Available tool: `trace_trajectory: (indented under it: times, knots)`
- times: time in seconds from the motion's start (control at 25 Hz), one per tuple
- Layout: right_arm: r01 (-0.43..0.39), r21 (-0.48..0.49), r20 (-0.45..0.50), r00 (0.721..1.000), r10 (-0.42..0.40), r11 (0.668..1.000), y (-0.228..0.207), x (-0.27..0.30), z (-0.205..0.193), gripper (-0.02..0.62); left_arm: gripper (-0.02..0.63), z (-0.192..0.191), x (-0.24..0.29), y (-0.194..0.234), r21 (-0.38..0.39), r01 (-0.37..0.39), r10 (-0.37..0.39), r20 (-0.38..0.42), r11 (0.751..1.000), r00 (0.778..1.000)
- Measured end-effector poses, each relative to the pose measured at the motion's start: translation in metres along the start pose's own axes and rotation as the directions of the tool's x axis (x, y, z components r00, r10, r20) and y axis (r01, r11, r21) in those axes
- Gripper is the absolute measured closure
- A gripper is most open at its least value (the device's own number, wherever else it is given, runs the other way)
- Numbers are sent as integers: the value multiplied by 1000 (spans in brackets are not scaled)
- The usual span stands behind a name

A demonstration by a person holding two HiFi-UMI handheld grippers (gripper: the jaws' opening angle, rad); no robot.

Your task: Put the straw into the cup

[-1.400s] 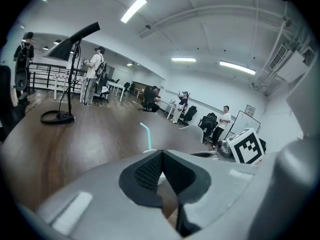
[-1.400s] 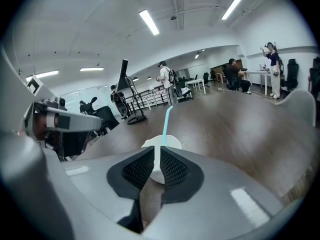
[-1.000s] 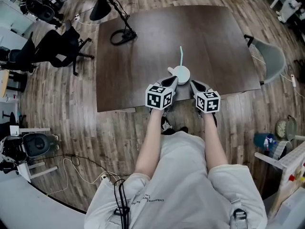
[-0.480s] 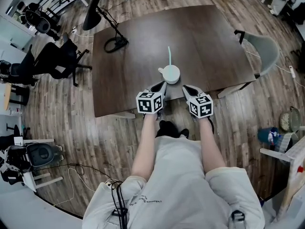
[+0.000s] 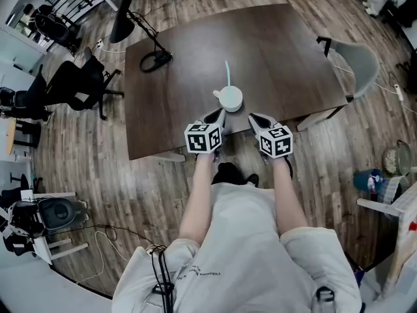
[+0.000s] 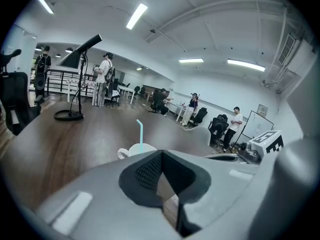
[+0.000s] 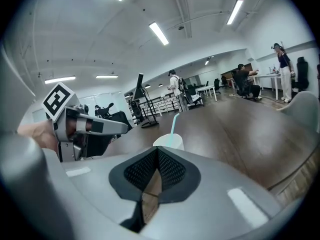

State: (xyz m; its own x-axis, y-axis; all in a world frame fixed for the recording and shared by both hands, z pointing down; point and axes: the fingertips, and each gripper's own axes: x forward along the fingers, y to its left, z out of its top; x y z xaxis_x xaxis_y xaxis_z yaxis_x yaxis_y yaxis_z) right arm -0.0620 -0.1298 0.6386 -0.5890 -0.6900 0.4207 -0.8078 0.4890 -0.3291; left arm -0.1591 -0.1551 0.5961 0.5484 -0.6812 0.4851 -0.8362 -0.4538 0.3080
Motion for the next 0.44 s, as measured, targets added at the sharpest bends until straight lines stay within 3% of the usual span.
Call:
trace_trajectory:
  times: [0.44]
  knots:
    - [17,-4,-33,999,-17,1000,-1,2,-5,569,606,-4,-1,1,3,3,-3,-7,1000,1000]
